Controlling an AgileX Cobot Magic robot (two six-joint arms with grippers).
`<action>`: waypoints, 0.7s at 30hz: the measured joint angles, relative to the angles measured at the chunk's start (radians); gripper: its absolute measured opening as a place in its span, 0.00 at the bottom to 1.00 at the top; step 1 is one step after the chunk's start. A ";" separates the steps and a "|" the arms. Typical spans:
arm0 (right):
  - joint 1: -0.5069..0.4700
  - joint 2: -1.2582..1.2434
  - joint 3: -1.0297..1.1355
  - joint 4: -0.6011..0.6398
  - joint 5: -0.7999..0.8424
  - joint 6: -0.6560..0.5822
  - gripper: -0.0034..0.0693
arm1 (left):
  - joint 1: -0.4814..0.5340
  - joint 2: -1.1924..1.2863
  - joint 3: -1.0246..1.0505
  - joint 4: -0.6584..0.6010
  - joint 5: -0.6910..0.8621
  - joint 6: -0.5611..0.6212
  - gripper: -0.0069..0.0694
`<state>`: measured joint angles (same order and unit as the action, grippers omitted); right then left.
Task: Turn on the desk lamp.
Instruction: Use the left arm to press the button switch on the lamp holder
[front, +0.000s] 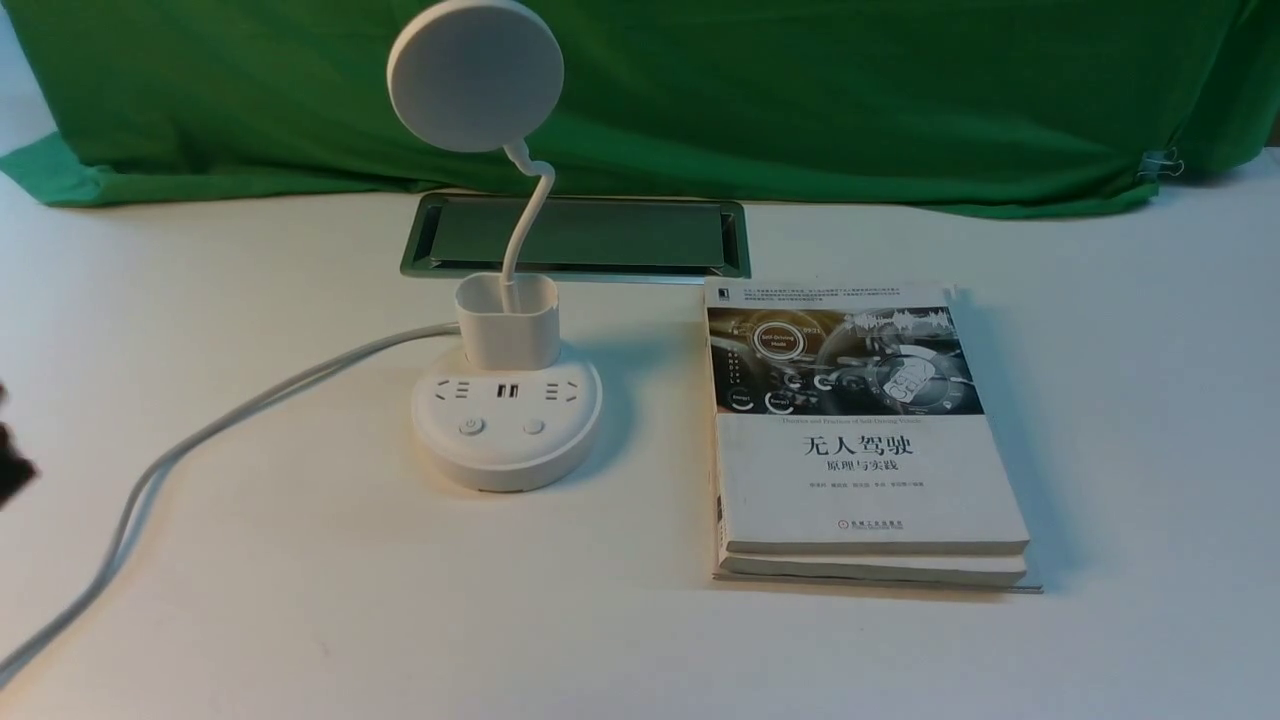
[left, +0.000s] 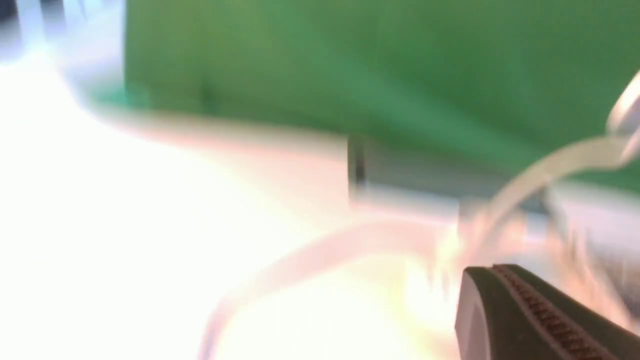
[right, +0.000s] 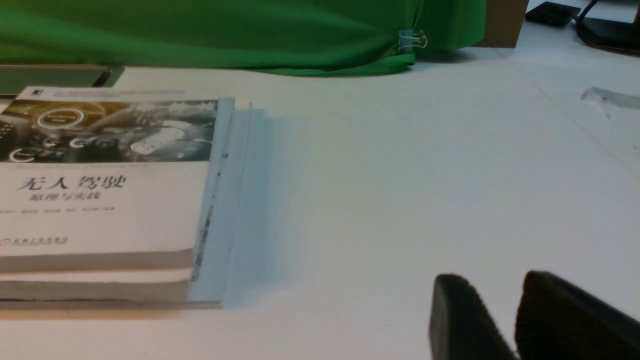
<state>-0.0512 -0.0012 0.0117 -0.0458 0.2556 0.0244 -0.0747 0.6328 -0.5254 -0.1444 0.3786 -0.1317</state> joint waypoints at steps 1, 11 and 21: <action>0.000 0.000 0.000 0.000 0.000 0.000 0.38 | 0.000 0.056 0.000 -0.112 0.032 0.073 0.09; 0.000 0.000 0.000 0.000 0.000 0.000 0.38 | -0.031 0.575 -0.043 -0.920 0.231 0.856 0.09; 0.000 0.000 0.000 0.000 0.000 0.000 0.38 | -0.322 0.876 -0.348 -0.338 0.038 0.431 0.09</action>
<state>-0.0512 -0.0012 0.0117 -0.0458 0.2556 0.0244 -0.3965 1.5086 -0.8732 -0.4821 0.4170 0.2992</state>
